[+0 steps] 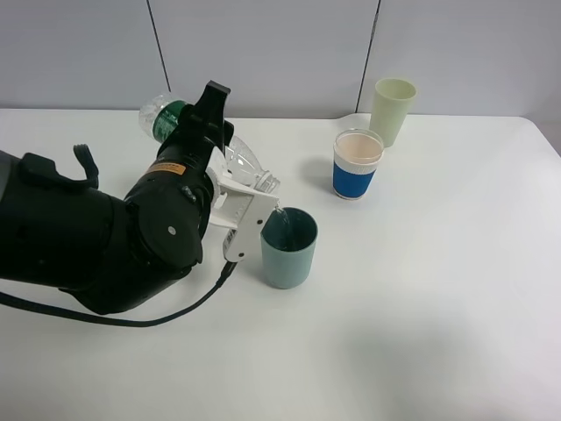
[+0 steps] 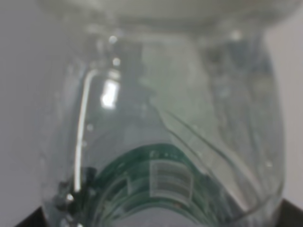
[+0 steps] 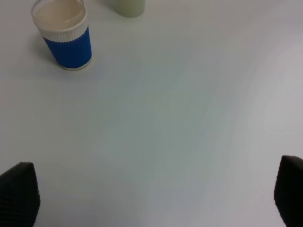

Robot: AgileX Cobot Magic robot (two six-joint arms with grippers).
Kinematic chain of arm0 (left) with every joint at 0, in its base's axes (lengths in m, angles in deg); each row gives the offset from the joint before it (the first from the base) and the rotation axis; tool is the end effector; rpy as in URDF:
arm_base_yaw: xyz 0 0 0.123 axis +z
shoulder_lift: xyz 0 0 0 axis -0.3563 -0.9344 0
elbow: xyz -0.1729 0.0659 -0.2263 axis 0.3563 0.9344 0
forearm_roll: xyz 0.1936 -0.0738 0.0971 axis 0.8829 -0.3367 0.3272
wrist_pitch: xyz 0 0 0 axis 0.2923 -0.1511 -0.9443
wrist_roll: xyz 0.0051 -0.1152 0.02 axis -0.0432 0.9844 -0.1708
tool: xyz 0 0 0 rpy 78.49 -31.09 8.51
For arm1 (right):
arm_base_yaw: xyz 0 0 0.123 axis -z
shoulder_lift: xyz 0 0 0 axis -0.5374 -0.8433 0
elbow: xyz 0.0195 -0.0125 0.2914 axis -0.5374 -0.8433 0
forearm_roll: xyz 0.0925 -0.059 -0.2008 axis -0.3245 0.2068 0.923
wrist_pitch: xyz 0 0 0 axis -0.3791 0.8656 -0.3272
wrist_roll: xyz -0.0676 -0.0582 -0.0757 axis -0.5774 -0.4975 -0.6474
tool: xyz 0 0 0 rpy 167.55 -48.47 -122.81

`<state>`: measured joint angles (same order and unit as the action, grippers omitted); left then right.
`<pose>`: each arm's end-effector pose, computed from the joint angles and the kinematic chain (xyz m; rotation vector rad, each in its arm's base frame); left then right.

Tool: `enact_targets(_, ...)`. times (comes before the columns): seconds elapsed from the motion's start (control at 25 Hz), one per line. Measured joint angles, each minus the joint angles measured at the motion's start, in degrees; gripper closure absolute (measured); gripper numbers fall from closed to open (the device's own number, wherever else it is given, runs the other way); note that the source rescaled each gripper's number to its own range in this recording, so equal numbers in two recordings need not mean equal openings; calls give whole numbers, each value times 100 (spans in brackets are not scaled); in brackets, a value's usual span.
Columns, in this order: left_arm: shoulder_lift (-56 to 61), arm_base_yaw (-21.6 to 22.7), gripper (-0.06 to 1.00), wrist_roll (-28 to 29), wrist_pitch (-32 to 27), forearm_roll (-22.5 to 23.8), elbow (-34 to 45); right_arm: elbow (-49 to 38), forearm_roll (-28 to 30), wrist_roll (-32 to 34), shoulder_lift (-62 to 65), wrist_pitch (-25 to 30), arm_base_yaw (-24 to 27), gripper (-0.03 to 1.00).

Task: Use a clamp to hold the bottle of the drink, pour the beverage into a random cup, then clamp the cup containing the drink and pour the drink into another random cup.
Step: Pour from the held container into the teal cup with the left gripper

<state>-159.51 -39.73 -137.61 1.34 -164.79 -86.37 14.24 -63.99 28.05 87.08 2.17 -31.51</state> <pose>0.2354 -0.2055 0.2055 1.7022 1.1498 1.4573 -0.0107 0.0104 0.2546 -0.1336 2.0397 0.0199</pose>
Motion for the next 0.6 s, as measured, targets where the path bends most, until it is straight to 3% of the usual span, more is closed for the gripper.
enact_targets(0.6, 0, 0, 89, -307, 13, 314, 0, 0, 0, 0, 0, 0, 0, -3)
